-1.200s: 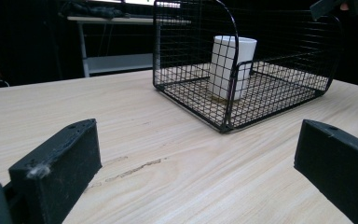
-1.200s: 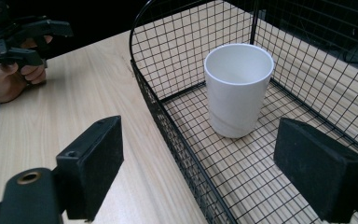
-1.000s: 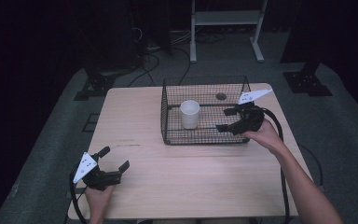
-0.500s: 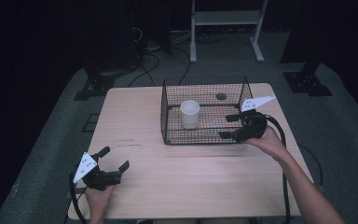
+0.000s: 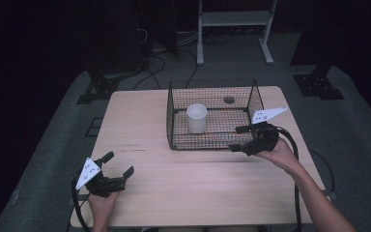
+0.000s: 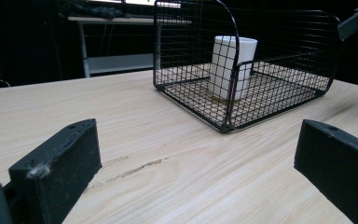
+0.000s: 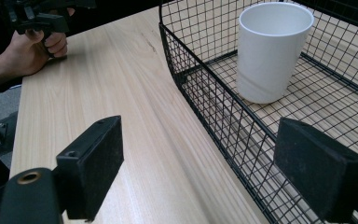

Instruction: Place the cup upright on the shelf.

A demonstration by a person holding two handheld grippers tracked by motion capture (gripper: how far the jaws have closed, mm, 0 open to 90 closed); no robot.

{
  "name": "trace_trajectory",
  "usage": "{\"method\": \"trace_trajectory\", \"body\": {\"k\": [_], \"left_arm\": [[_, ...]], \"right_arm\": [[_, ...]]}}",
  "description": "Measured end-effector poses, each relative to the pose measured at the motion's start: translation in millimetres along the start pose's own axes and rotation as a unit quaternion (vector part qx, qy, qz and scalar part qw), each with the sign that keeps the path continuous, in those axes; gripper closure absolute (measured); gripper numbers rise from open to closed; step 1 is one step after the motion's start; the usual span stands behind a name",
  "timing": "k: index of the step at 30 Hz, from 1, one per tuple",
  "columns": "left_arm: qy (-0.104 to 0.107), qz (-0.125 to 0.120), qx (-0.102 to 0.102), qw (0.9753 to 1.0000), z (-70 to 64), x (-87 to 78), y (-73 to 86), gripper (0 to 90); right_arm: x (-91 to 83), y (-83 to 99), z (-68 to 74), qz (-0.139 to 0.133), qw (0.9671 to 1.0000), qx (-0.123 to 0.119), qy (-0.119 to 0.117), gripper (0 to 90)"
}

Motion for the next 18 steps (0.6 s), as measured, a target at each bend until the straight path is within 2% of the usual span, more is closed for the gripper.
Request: {"method": "trace_trajectory", "body": {"k": [18], "left_arm": [[0.000, 0.000, 0.000, 1.0000, 0.2, 0.0, 0.0, 0.0]], "right_arm": [[-3.2, 18.5, 10.6, 0.001, 1.0000, -0.003, -0.002, 15.0]]}}
Point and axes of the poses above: each handheld gripper's, and its own axes: x roughly forward along the jaws, y roughly out of its underside, z roughly to its left, the point moved 2 cm from there along x, roughly forward along the jaws, and after that the axes turned 4 degrees about -x, right-handed, at the moved point
